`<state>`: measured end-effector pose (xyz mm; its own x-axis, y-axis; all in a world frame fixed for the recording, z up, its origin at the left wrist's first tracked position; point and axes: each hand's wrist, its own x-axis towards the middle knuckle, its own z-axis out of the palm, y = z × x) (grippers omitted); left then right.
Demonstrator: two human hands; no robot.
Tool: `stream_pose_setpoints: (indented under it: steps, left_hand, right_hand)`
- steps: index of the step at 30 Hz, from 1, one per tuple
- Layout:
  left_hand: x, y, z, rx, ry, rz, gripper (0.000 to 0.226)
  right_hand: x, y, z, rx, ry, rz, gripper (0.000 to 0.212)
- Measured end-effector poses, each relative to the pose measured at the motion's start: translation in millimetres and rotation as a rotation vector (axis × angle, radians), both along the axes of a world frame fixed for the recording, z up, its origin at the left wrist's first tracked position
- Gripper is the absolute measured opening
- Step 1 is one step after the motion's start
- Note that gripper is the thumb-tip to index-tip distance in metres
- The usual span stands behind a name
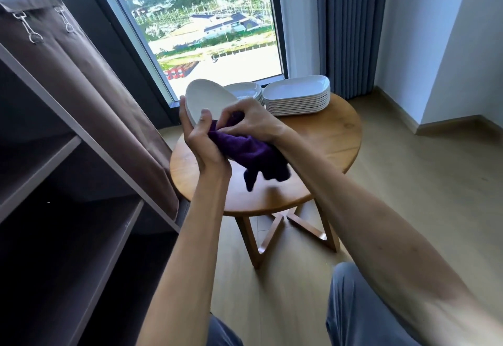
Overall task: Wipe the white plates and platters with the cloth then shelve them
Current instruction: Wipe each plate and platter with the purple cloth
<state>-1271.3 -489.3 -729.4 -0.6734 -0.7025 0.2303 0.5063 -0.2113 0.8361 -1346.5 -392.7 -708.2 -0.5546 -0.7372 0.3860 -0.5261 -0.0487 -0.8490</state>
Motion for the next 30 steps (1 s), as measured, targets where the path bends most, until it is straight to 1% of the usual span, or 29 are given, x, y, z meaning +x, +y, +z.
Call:
stream_pose_setpoints:
  steps: [1,2,3,5,6,8,10,13,15,17,19,20,22,23,25,26,27,28,30]
  left_hand:
    - [0,2,-2,0.085,-0.007,-0.058,0.055]
    - [2,4,-4,0.162,-0.014,-0.101,0.053]
    - [5,6,-7,0.196,-0.021,-0.114,0.053]
    - [11,14,-11,0.132,-0.045,-0.084,0.053]
    - [13,20,-10,0.101,-0.043,-0.073,0.057]
    - [17,27,-6,0.105,0.006,-0.076,0.067]
    - [20,29,3,0.09,0.067,-0.055,0.073]
    - [22,26,11,0.009,0.078,-0.006,0.075]
    - [22,26,10,-0.037,0.057,0.044,0.075]
    - [18,23,8,-0.124,0.037,0.12,0.07]
    - [9,15,4,-0.237,0.013,0.128,0.067]
    - [4,12,-1,-0.241,-0.011,0.092,0.065]
    - [0,11,-12,-0.099,-0.027,-0.015,0.059]
    - [0,11,-18,0.012,-0.024,-0.063,0.057]
    - [-1,9,-26,0.209,-0.018,-0.133,0.057]
    - [-3,4,-28,0.267,-0.017,-0.135,0.057]
    - [-4,-1,-27,0.312,-0.017,-0.118,0.057]
    - [-5,-8,-26,0.356,-0.025,-0.094,0.058]
    - [-2,-22,-25,0.379,-0.071,0.025,0.055]
  right_hand:
    - [4,-3,2,-0.061,0.019,0.001,0.002]
    - [7,-7,5,-0.08,0.059,-0.023,0.002]
    - [7,-12,8,-0.087,0.103,-0.066,0.003]
    - [1,-22,13,-0.107,0.173,-0.216,0.008]
    - [-4,-26,17,-0.101,0.194,-0.311,0.01]
    - [-15,-32,25,-0.04,0.205,-0.454,0.013]
    - [-25,-32,28,0.038,0.195,-0.547,0.012]
    - [-31,-20,20,0.167,0.179,-0.637,0.008]
    - [-26,-11,8,0.28,0.163,-0.599,0.005]
    - [-16,-4,-6,0.336,0.116,-0.467,0.011]
    - [-4,2,-16,0.271,0.05,-0.264,0.014]
    - [1,4,-17,0.197,0.012,-0.179,0.014]
    - [6,2,-16,0.043,-0.042,-0.087,0.018]
    - [8,-1,-14,0.006,-0.035,-0.095,0.019]
    - [11,-9,-12,0.013,0.027,-0.204,0.018]
    - [12,-12,-14,0.002,0.032,-0.273,0.016]
    - [11,-13,-15,-0.035,-0.017,-0.351,0.014]
    - [7,-11,-16,-0.082,-0.114,-0.436,0.017]
    - [-7,0,-14,-0.142,-0.315,-0.576,0.027]
